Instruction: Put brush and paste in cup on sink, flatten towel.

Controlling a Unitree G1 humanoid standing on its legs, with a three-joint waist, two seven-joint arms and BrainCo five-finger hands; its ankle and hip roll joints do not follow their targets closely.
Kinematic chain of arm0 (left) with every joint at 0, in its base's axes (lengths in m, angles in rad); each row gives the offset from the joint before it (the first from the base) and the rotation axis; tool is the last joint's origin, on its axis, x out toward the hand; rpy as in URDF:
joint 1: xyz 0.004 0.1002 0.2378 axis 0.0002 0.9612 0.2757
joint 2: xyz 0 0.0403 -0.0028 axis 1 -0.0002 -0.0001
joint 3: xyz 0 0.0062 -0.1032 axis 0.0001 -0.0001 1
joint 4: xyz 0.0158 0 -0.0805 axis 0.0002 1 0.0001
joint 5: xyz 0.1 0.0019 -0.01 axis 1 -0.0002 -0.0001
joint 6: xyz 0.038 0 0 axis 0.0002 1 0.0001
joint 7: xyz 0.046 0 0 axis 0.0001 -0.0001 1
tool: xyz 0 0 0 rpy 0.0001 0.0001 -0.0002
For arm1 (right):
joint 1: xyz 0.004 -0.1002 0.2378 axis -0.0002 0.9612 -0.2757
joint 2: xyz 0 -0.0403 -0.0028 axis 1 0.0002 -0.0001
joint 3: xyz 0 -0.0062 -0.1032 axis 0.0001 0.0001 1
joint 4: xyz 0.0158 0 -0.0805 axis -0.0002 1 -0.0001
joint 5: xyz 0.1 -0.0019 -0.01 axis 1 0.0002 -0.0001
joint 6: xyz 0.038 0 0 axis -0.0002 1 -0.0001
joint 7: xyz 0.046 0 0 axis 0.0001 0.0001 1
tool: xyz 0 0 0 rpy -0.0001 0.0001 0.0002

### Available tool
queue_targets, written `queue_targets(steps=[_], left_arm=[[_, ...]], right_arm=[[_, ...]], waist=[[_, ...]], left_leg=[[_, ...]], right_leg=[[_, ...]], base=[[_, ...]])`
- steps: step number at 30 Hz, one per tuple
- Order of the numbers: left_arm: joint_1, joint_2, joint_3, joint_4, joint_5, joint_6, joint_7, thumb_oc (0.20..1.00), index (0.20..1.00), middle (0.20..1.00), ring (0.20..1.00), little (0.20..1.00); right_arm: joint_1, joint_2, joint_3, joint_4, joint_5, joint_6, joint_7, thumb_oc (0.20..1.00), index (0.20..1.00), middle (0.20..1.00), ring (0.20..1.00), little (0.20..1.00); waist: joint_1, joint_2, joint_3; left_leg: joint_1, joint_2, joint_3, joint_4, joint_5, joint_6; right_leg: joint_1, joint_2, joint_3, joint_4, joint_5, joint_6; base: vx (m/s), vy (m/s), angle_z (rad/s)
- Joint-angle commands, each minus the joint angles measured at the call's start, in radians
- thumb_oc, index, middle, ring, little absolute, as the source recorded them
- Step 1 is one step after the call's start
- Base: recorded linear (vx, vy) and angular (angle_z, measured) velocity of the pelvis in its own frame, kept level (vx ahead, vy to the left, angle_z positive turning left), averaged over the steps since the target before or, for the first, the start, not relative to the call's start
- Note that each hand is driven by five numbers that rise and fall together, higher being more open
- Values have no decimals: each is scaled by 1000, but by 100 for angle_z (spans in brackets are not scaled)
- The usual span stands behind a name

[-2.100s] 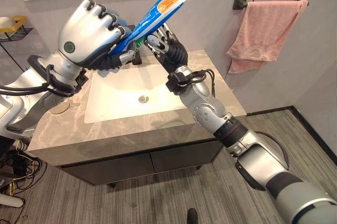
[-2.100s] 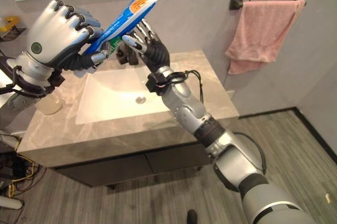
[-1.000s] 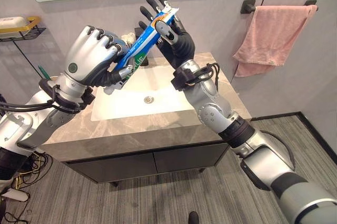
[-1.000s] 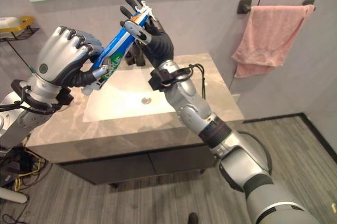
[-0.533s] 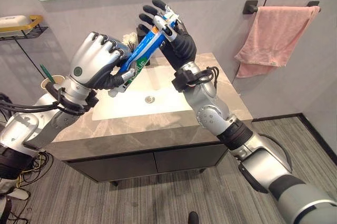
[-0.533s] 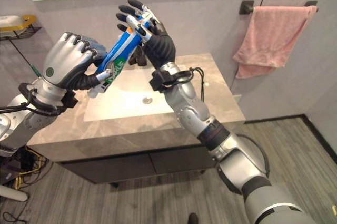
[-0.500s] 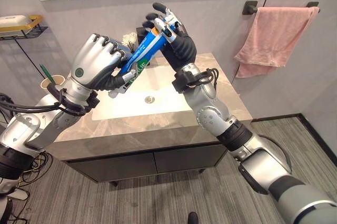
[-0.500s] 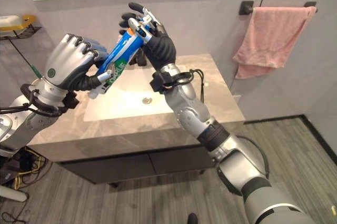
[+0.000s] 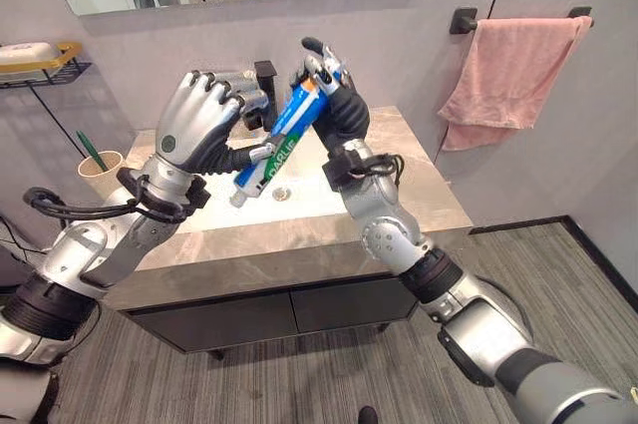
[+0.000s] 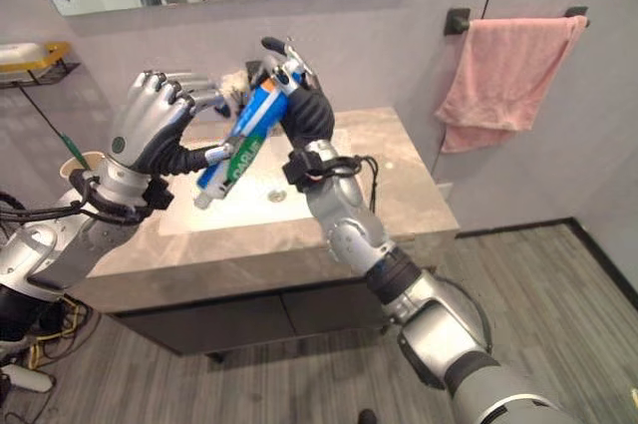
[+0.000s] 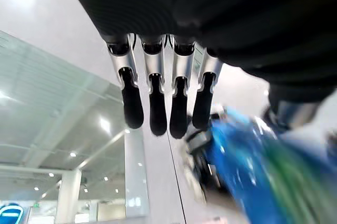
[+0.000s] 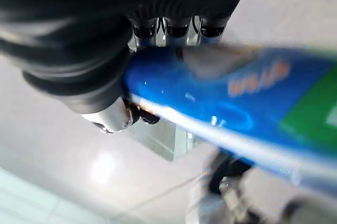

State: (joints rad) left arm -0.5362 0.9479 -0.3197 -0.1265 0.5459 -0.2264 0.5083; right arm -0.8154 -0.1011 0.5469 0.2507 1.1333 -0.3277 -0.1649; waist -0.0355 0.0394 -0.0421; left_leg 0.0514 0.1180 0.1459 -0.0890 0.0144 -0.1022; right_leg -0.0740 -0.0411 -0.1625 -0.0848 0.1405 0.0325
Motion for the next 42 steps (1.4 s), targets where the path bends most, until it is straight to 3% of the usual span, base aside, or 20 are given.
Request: queue_targets(steps=[1,9,10,11,14,15,16,17,18,19,21,22,24,27,29,33,39,41,42], left_arm=[[-11,12,102,-3,-79,31,58,1000,1000,1000,1000,1000],[178,-110,219,-78,-164,22,53,1000,1000,1000,1000,1000],[207,-144,226,-85,-182,20,56,1000,1000,1000,1000,1000],[247,-179,240,-91,-210,18,44,1000,1000,1000,1000,1000],[282,-213,245,-93,-235,21,33,1000,1000,1000,1000,1000],[317,-220,258,-77,-247,19,17,1000,1000,1000,1000,1000],[319,-220,259,-78,-247,19,16,1000,1000,1000,1000,1000],[334,-220,262,-74,-250,15,11,1000,1000,1000,1000,1000],[334,-220,257,-65,-255,14,13,1000,1000,1000,1000,1000],[337,-225,247,-37,-259,13,21,1000,1000,1000,1000,1000],[349,-230,240,-28,-272,15,29,1000,1000,1000,1000,1000],[352,-244,228,-24,-284,9,23,1000,1000,1000,1000,1000],[354,-241,222,-24,-287,8,17,1000,1000,1000,1000,1000],[322,-247,177,3,-291,10,18,1000,1000,1000,1000,1000],[315,-249,171,6,-289,8,19,1000,1000,1000,1000,1000],[322,-239,167,-9,-279,-5,13,1000,1000,1000,1000,1000],[366,-242,147,9,-297,-18,-6,1000,1000,1000,1000,1000],[403,-223,148,-1,-301,-26,-31,1000,1000,1000,1000,1000],[423,-218,126,12,-313,-30,-64,1000,1000,1000,1000,1000]], right_arm=[[-79,44,-106,-33,-34,-95,-37,200,200,200,200,200],[-22,11,-145,-78,-76,-110,-86,200,200,200,200,200],[-7,-5,-142,-95,-87,-108,-92,200,200,200,200,200],[24,-45,-149,-120,-91,-105,-95,200,200,200,200,200],[47,-81,-152,-158,-103,-99,-102,200,200,200,200,200],[54,-101,-169,-158,-98,-104,-106,200,200,200,200,200],[55,-102,-168,-158,-98,-104,-106,200,200,200,200,200],[66,-110,-178,-156,-100,-105,-106,200,200,200,200,200],[74,-119,-183,-168,-107,-109,-108,200,200,200,200,200],[92,-124,-194,-179,-121,-113,-110,200,200,200,200,200],[111,-124,-185,-186,-137,-106,-109,200,200,200,200,200],[137,-111,-183,-189,-141,-105,-104,200,200,200,200,200],[145,-112,-182,-192,-144,-101,-111,200,200,200,200,200],[145,-107,-175,-216,-173,-88,-115,200,200,200,200,200],[140,-100,-175,-216,-178,-88,-113,200,200,200,200,200],[122,-59,-196,-200,-176,-103,-120,200,200,200,200,200],[86,-38,-208,-187,-191,-108,-139,200,200,200,200,200],[58,-44,-216,-177,-198,-106,-143,200,200,200,200,200],[46,-56,-228,-174,-204,-106,-142,200,200,200,200,200]], waist=[[21,-25,15],[48,-39,44],[52,-47,54],[59,-70,83],[64,-94,131],[67,-97,137],[68,-98,134],[66,-101,139],[66,-105,141],[63,-92,141],[74,-73,133],[79,-73,123],[84,-78,119],[101,-108,108],[108,-115,107],[128,-132,111],[148,-142,102],[158,-139,104],[149,-132,107]], left_leg=[[102,52,-4,3,20,-19],[44,74,-66,108,82,-37],[17,75,-86,149,94,-41],[-64,58,-121,288,121,-52],[-190,-5,-163,474,122,-51],[-247,31,-133,383,126,-43],[-244,30,-131,375,129,-43],[-274,72,-112,311,147,-47],[-290,105,-83,270,180,-58],[-307,168,-41,166,258,-83],[-260,177,-28,150,237,-76],[-263,153,-17,204,171,-57],[-260,136,-13,234,130,-44],[-302,46,33,380,-9,16],[-313,34,44,400,-33,28],[-327,-15,73,432,-92,70],[-288,-91,80,387,-113,115],[-258,-109,81,339,-106,129],[-226,-128,69,283,-91,140]], right_leg=[[71,-59,3,30,-43,76],[104,-29,-19,30,-68,34],[112,-23,-25,27,-73,23],[136,-21,-37,17,-85,-1],[159,-35,-76,12,-88,-9],[168,-43,-97,7,-94,2],[166,-44,-97,7,-94,2],[169,-51,-101,7,-98,12],[164,-56,-102,15,-102,15],[168,-56,-94,34,-127,27],[174,-58,-70,53,-147,43],[206,-88,-62,49,-146,54],[219,-108,-57,45,-142,62],[223,-234,-41,65,-80,114],[206,-254,-32,74,-60,123],[163,-311,-35,101,71,152],[145,-374,-64,141,205,176],[128,-379,-85,181,225,176],[113,-325,-47,226,175,158]], base=[[-8,-87,15],[-12,-101,14],[-55,-209,32],[-70,-221,47],[-53,-103,79],[22,19,40],[79,70,32],[66,47,31],[168,157,29],[249,267,45],[231,289,20],[197,244,-56],[187,227,-50],[192,437,-19],[38,257,-17],[52,295,-13],[68,209,4],[76,280,-8],[108,313,-19]])
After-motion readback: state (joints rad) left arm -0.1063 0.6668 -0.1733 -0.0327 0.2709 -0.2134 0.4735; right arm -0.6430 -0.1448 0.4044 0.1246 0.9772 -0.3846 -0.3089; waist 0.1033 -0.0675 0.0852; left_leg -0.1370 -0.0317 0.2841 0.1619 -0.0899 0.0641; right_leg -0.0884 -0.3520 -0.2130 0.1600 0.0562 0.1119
